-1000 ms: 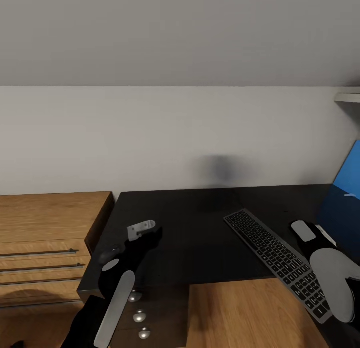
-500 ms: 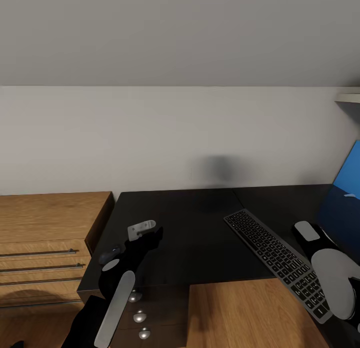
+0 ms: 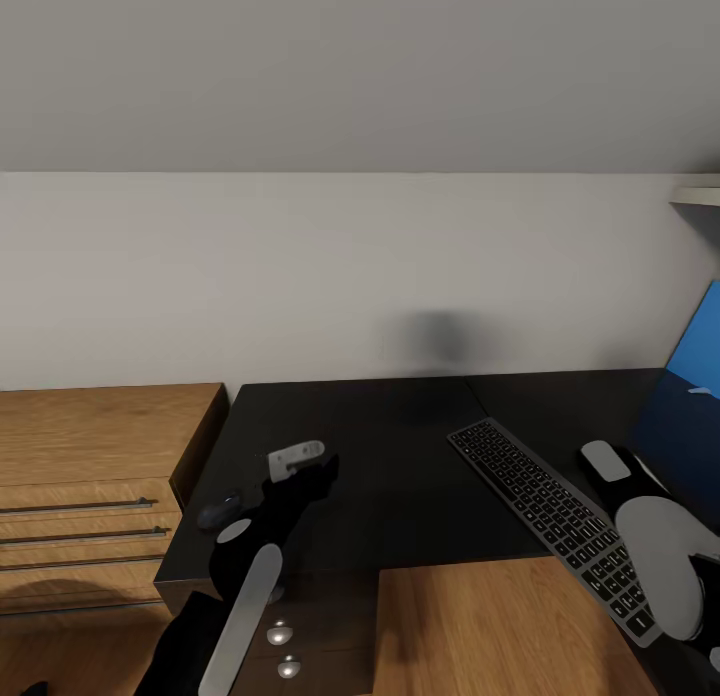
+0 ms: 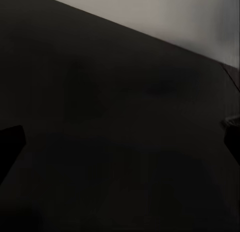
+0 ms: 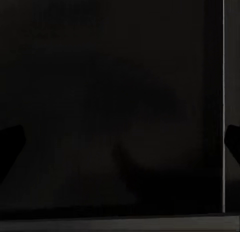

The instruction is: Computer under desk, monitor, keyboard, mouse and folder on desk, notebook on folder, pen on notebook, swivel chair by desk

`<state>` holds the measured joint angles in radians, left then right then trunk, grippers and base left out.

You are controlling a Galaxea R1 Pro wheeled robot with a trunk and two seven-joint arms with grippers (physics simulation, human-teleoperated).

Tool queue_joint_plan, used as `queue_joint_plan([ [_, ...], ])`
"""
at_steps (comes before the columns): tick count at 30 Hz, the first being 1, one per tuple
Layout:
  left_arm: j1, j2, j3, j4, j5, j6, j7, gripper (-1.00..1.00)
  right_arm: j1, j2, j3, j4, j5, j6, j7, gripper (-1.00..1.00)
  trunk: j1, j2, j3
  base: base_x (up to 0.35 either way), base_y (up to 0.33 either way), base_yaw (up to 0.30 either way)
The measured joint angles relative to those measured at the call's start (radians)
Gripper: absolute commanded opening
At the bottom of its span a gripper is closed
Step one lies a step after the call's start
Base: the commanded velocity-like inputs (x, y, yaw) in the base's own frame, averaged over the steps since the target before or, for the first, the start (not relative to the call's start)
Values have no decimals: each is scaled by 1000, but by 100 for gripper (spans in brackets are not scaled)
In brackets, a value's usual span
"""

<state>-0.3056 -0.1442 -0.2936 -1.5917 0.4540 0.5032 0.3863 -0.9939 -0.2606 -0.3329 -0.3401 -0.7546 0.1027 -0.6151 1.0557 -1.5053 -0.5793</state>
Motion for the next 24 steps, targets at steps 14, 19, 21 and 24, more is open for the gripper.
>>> queue_joint_plan([
  [14,0,-9,-7,-4,-1,1,1,100,0,12,32,-13,0,0,-7,100,0,0,0,0,0,0],
  [19,0,-9,-8,-4,0,1,1,100,0,12,33,-15,0,0,-8,100,0,0,0,0,0,0],
  [21,0,-9,-8,-4,0,1,1,100,0,12,33,-15,0,0,-8,100,0,0,0,0,0,0],
  [24,0,-9,-8,-4,0,1,1,100,0,12,33,-15,0,0,-8,100,0,0,0,0,0,0],
])
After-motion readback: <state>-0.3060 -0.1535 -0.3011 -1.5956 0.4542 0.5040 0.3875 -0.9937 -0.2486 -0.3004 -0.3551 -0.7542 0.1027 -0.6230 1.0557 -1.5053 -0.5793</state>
